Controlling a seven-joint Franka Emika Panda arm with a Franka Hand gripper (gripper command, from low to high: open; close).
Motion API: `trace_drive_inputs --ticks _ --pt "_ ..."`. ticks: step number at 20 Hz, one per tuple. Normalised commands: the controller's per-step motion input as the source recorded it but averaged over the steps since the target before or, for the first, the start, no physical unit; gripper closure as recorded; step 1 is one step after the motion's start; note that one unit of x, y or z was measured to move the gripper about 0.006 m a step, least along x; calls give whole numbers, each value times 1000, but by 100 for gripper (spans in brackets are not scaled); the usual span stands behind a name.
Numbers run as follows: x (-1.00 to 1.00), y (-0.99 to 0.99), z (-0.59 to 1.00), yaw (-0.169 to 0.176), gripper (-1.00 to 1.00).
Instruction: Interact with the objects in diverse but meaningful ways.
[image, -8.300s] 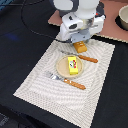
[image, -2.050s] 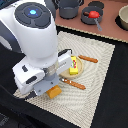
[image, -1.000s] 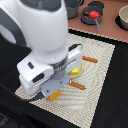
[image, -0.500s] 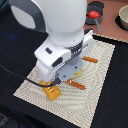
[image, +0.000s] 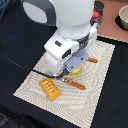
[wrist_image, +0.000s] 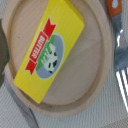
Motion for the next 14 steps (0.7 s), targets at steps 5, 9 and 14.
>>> trace_drive_inputs --ticks 5,9,14 --pt "-88 445 0 -73 -100" --pt "-87 371 -36 -100 -100" --pt "-194 309 -99 -75 -100"
